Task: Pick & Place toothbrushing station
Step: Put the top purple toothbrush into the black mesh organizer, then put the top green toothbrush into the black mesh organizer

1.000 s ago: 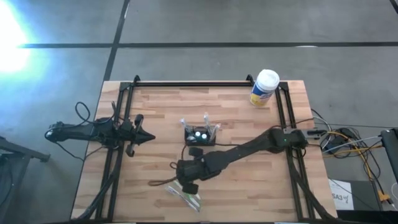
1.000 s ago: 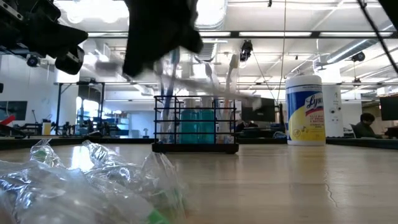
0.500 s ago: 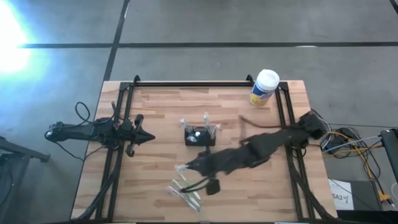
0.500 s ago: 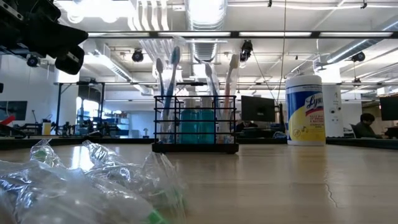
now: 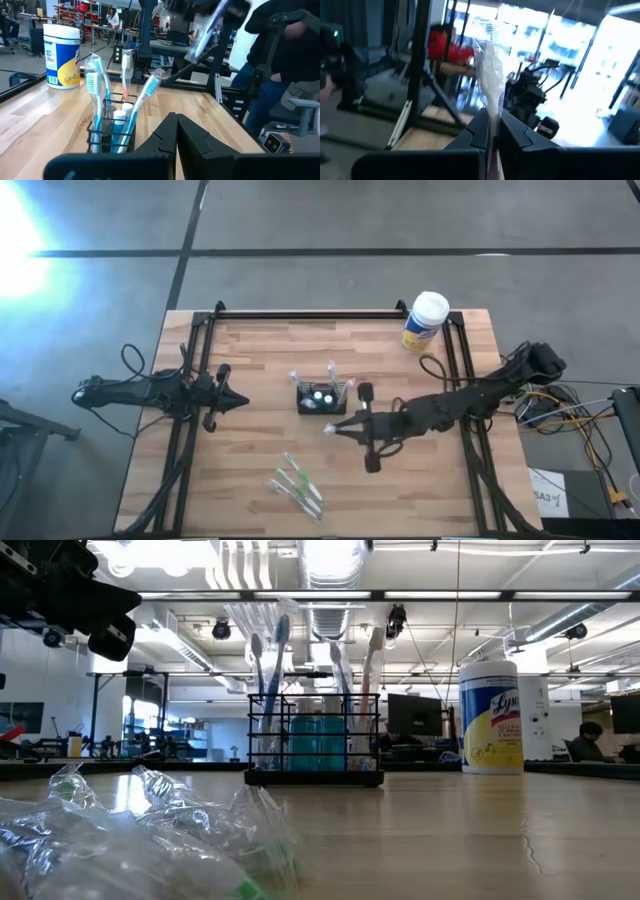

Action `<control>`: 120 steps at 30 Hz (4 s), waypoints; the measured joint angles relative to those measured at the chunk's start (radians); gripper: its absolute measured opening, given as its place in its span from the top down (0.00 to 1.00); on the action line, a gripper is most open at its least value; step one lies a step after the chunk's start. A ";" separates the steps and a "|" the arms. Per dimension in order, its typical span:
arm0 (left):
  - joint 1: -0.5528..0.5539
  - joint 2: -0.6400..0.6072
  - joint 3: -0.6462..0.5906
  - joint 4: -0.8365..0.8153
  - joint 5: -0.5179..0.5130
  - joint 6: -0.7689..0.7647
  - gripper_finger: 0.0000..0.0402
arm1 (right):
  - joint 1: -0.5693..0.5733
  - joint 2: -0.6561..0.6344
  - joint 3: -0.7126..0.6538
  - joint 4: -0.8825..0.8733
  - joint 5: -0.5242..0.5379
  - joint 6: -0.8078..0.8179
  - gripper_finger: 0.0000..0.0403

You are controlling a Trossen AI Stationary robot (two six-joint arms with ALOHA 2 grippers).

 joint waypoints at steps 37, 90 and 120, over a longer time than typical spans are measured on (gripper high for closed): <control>0.000 0.001 0.000 -0.033 -0.005 0.008 0.98 | -0.165 0.415 -0.408 1.073 0.403 -0.092 0.97; 0.000 0.005 0.000 -0.029 -0.008 0.010 0.98 | -0.037 0.013 -0.118 -0.066 0.469 0.193 0.58; 0.000 0.005 0.000 -0.029 -0.008 -0.031 0.98 | -0.025 0.886 1.083 -1.362 -0.115 0.767 0.66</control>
